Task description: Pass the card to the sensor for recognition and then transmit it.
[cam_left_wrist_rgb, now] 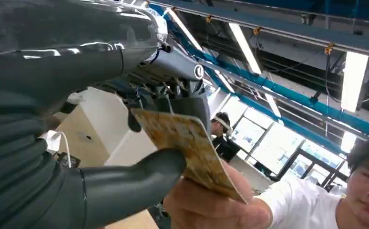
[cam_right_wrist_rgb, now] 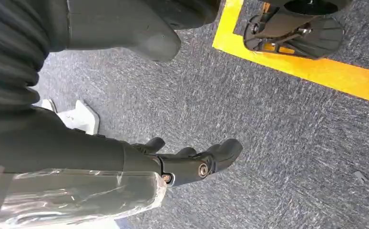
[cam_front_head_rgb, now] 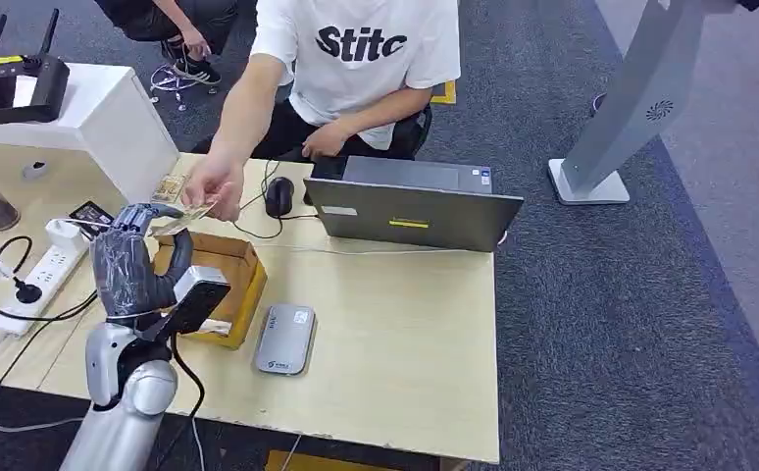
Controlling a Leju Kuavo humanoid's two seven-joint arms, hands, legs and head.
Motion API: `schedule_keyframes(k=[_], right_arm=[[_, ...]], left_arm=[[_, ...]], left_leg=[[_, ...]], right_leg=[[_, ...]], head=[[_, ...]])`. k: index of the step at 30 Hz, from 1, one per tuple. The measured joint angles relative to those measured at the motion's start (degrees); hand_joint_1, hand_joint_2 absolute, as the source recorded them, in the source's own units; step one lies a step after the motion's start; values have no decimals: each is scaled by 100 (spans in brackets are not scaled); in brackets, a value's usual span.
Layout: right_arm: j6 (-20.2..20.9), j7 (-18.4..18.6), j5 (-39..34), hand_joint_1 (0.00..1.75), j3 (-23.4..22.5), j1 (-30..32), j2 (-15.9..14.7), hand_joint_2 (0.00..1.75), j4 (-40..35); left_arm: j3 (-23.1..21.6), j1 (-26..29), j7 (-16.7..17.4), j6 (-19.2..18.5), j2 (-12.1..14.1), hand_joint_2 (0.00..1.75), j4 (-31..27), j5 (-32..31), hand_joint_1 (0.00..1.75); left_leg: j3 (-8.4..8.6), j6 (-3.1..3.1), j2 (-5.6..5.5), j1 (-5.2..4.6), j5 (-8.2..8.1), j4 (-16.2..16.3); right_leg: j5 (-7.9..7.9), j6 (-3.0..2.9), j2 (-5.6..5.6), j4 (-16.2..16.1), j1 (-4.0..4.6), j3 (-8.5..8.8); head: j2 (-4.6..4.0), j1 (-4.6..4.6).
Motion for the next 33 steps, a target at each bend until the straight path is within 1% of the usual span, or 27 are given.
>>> schedule_keyframes(k=[5, 10, 12, 17, 20, 24, 27, 33], right_arm=[[4, -20, 24, 0, 42, 3, 0, 175, 2], [11, -15, 15, 0, 50, 10, 0, 175, 11], [9, 11, 15, 0, 50, 16, 0, 175, 13], [13, 28, 39, 0, 48, 49, 0, 175, 28], [15, 20, 48, 0, 48, 58, 0, 175, 31], [22, 7, 70, 0, 48, 58, 0, 175, 31], [46, -9, 101, 0, 48, 55, 2, 175, 31], [87, -24, 157, 0, 48, 48, 15, 175, 31]], left_arm=[[0, 22, -24, 4, 2, 175, 46, 0, 175], [0, 122, -24, -79, 13, 175, 70, -138, 175], [0, 161, 13, -268, 18, 175, 70, -214, 175], [-105, 260, 287, -1050, 63, 175, 70, -286, 175], [-228, 300, 424, -1368, 96, 175, 79, -389, 175], [-387, 326, 571, -1559, 114, 175, 168, -516, 175], [-463, 338, 616, -1618, 140, 175, 284, -509, 175], [-561, 344, 612, -1681, 140, 175, 634, -466, 175]], left_leg=[[-1, 0, -1, 0, 0, 0], [-2, 0, -1, 0, 0, 0], [-2, 0, -1, 0, 0, 0], [-2, 0, -1, 0, 0, 0], [-2, 0, -1, 0, 0, 0], [-3, 0, -1, 0, 0, 0], [-3, 0, -1, 0, 0, 0], [-3, 0, -1, 0, 0, 0]], right_leg=[[0, 0, 0, 0, 0, 0], [0, 0, 0, 0, 0, -1], [0, 0, 0, 0, 0, -1], [0, 0, -1, 0, 0, -1], [0, 0, 0, 0, 0, -1], [0, 0, 0, 0, 0, -1], [0, 0, 0, 0, 0, -2], [0, 0, -1, 0, 0, -2]], head=[[0, -2], [0, -2], [0, -2], [0, -2], [0, -2], [0, 0], [0, -2], [0, -2]])
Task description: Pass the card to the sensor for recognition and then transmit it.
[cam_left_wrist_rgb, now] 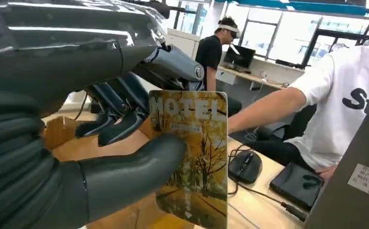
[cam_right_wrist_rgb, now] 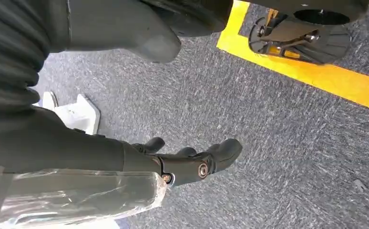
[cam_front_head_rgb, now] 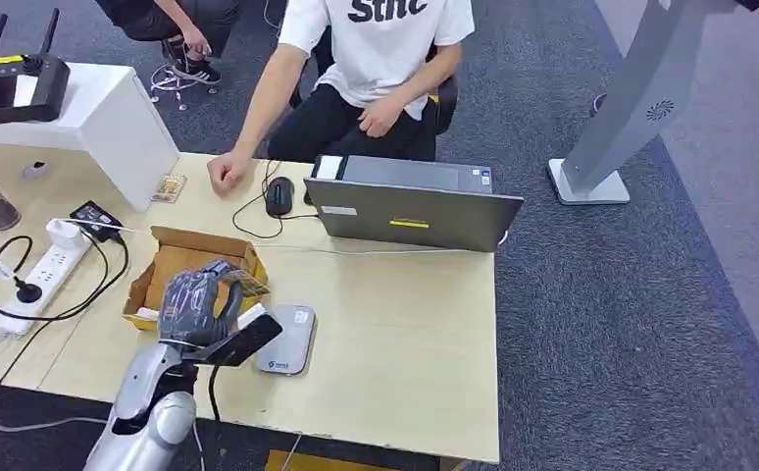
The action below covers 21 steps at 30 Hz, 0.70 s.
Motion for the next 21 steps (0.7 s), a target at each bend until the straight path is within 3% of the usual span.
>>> schedule_keyframes(k=[8, 21], right_arm=[[24, 9, 52, 0, 0, -17, 11, 175, 0], [116, -20, 120, 0, 2, -137, 101, 175, -2]], left_arm=[[-94, -3, -24, 0, -61, 175, 323, -20, 175], [-391, -345, -129, -61, -382, 175, 959, -151, 175]], left_leg=[[0, 0, 0, -1, 0, 0], [0, 0, 1, 0, 0, 1]], right_leg=[[0, 0, 0, 0, -1, -1], [0, 0, 0, 0, 0, -1]], head=[[0, 2], [0, 2]])
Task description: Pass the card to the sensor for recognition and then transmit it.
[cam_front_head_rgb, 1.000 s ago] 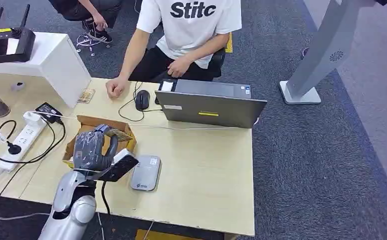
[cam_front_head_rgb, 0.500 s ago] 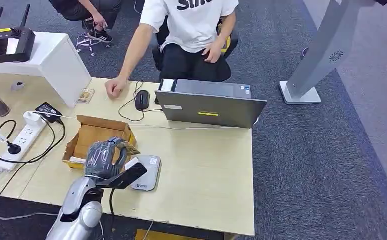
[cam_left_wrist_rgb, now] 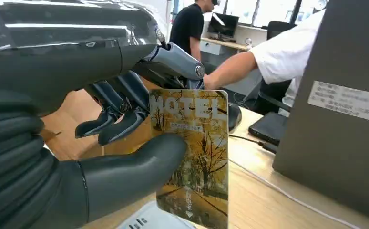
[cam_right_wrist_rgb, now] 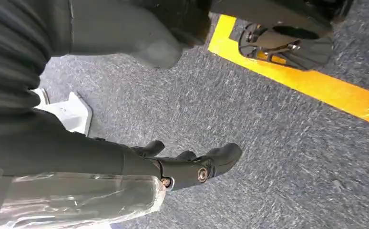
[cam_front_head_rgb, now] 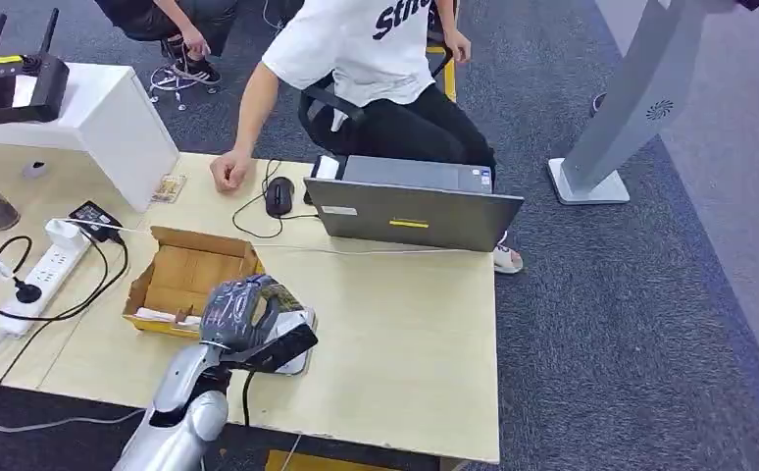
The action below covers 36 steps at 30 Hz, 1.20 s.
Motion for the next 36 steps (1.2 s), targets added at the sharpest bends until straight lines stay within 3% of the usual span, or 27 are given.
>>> schedule_keyframes(k=[13, 18, 28, 36], right_arm=[[11, 37, 31, 0, 7, -16, 63, 175, 0], [9, 81, 46, 0, 9, -14, 92, 175, 2], [9, 87, 79, 0, 9, -16, 133, 175, 9], [-28, 70, 24, 0, 9, 2, 138, 175, 11]], left_arm=[[-313, -104, -24, -63, -151, 175, 534, -107, 175], [-461, -158, 162, -61, -164, 175, 883, -173, 175], [-553, -215, 430, 62, -79, 175, 1307, -330, 175], [-551, -358, 507, 216, 122, 175, 1220, -302, 175]], left_leg=[[-1, 0, 0, 0, 0, 1], [-1, 0, -2, 0, 0, 1], [0, 0, -2, 0, 0, 0], [2, 0, -2, 1, 1, 0]], right_leg=[[0, 0, 0, 0, 0, -1], [0, 0, -3, 0, 0, 2], [0, 0, -2, 1, 0, 4], [0, 0, -2, 1, 1, 2]], head=[[0, 0], [0, -2], [0, -2], [0, -2]])
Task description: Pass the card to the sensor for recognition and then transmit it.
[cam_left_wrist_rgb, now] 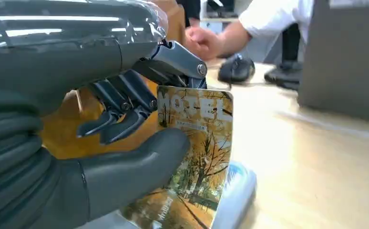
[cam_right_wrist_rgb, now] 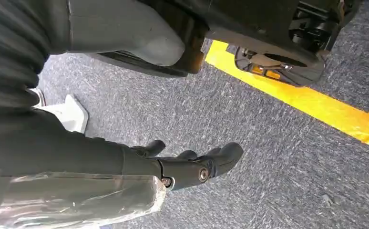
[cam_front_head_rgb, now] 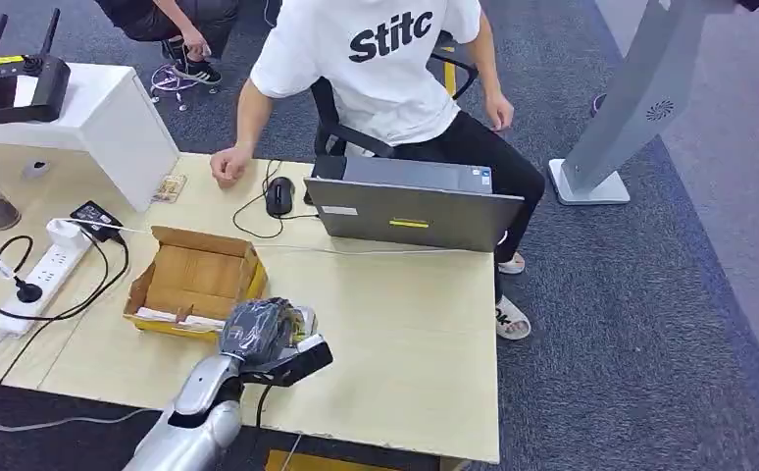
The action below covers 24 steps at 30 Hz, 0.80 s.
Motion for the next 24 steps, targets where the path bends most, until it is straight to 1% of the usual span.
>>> schedule_keyframes(k=[5, 12, 18, 24], right_arm=[[-81, -33, -26, 0, -9, 25, 0, 175, 5], [-90, -90, -42, 0, -20, 26, -2, 175, 5], [-90, -125, -28, 0, -50, 26, -11, 175, 5], [-103, -131, -46, 0, -107, 39, -37, 175, 5]], left_arm=[[107, -214, 0, -37, 256, 175, -502, 29, 175], [297, -790, 19, -332, 570, 175, -1161, 28, 175], [356, -1269, 79, -363, 771, 175, -1469, -125, 175], [372, -1468, 137, -385, 999, 175, -1722, -201, 175]], left_leg=[[-1, -2, 1, 1, 5, 0], [-3, -2, -1, 1, 5, 0], [-4, -2, -1, 1, 5, 0], [-4, -3, 0, 1, 5, 0]], right_leg=[[1, -1, 1, 3, 1, -3], [2, -1, 0, 3, 0, -2], [2, 0, 1, 3, 0, -2], [2, -1, 2, 3, 0, -3]], head=[[0, 0], [0, 2], [0, 2], [0, 2]])
